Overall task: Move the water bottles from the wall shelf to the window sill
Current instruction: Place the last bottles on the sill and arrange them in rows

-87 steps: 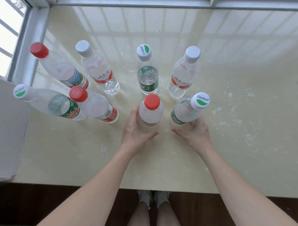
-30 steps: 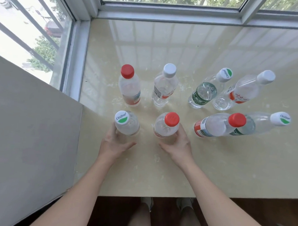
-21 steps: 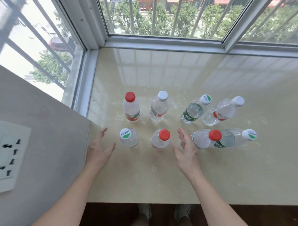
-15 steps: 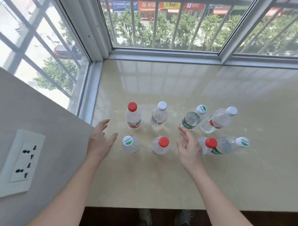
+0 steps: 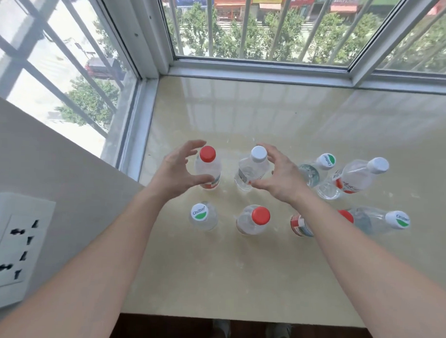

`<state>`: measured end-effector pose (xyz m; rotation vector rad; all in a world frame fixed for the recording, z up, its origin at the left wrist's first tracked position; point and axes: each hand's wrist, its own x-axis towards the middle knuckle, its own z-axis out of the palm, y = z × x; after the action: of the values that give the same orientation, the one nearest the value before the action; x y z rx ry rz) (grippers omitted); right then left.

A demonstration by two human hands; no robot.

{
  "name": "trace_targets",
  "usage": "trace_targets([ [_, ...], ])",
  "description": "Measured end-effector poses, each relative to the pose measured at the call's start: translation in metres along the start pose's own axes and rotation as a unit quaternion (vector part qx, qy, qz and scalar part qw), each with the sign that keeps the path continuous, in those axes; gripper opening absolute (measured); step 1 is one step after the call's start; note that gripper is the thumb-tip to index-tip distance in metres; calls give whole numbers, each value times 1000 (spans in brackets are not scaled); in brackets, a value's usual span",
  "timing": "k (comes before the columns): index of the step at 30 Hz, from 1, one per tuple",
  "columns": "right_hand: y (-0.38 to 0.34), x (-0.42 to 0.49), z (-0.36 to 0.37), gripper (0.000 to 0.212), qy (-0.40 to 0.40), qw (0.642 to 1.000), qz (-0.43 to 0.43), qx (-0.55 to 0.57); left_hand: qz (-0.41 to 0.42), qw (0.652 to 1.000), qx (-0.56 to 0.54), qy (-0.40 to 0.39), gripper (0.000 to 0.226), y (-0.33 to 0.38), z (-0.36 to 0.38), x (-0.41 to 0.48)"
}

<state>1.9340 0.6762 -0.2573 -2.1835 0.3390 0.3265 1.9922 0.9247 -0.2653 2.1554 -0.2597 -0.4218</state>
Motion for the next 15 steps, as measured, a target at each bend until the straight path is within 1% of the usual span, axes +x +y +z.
trace_targets([
  [8,9,12,14,62,34,999,-13,-5,11,1000,-5,9,59,-14,12,6],
  [12,13,15,23,63,69,998,-12,-6,10,999,-24,19,59,-14,14,7],
  [15,15,16,27,64,71,997,-22,-12,6,1000,-24,17,61,-14,15,9],
])
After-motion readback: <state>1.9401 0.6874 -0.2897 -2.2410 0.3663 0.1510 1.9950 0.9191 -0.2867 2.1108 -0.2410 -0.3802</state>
